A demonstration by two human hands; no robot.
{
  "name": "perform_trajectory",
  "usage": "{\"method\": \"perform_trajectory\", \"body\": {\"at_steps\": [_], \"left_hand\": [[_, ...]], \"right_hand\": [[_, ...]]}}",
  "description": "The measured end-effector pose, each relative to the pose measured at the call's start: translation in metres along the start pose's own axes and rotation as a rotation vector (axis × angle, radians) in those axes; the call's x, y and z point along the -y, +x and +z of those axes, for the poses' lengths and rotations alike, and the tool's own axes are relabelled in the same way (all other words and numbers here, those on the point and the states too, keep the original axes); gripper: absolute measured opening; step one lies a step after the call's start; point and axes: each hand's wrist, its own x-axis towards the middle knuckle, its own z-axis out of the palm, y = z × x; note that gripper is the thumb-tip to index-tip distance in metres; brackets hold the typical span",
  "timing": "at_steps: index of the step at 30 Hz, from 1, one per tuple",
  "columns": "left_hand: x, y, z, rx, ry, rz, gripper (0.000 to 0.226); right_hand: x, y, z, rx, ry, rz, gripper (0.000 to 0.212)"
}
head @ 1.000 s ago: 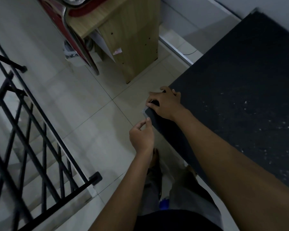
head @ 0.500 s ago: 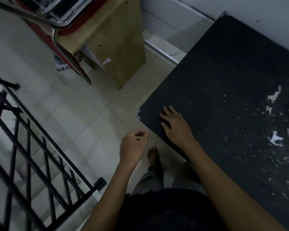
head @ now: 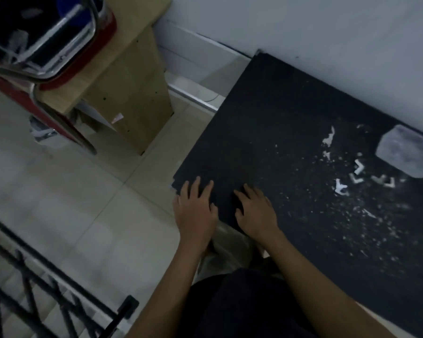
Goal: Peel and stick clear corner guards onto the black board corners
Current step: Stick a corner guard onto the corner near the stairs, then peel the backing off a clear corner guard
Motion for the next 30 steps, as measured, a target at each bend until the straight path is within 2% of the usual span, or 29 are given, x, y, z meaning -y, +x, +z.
{"method": "perform_trajectory", "body": {"at_steps": [5,7,10,12,15,21,30], "left_hand": [[-0.049,0.005,0.017,0.218,-0.014,0.089,0.065],[-0.073,0.006,0.027,0.331,0.010,0.187,0.069],[-0.117,0.005,0.042,0.425,0.188,0.366,0.070],[-0.151,-0.002,0.054,0.447,0.295,0.420,0.070],[-0.201,-0.017,0.074,0.456,0.301,0.400,0.071],[-0.270,-0.040,0.101,0.435,0.289,0.386,0.072],[-0.332,-0.037,0.116,0.431,0.258,0.433,0.066]], "right_hand": [[-0.051,-0.026,-0.003,0.008,0.056,0.158,0.054],[-0.079,-0.038,-0.006,-0.006,0.125,0.206,0.052],[-0.126,-0.055,-0.014,-0.045,0.188,0.264,0.051],[-0.160,-0.068,-0.018,-0.069,0.222,0.307,0.053],[-0.210,-0.084,-0.024,-0.084,0.247,0.328,0.054],[-0.298,-0.099,-0.046,-0.023,0.248,0.182,0.060],[-0.357,-0.084,-0.078,-0.107,0.340,0.125,0.057]]}}
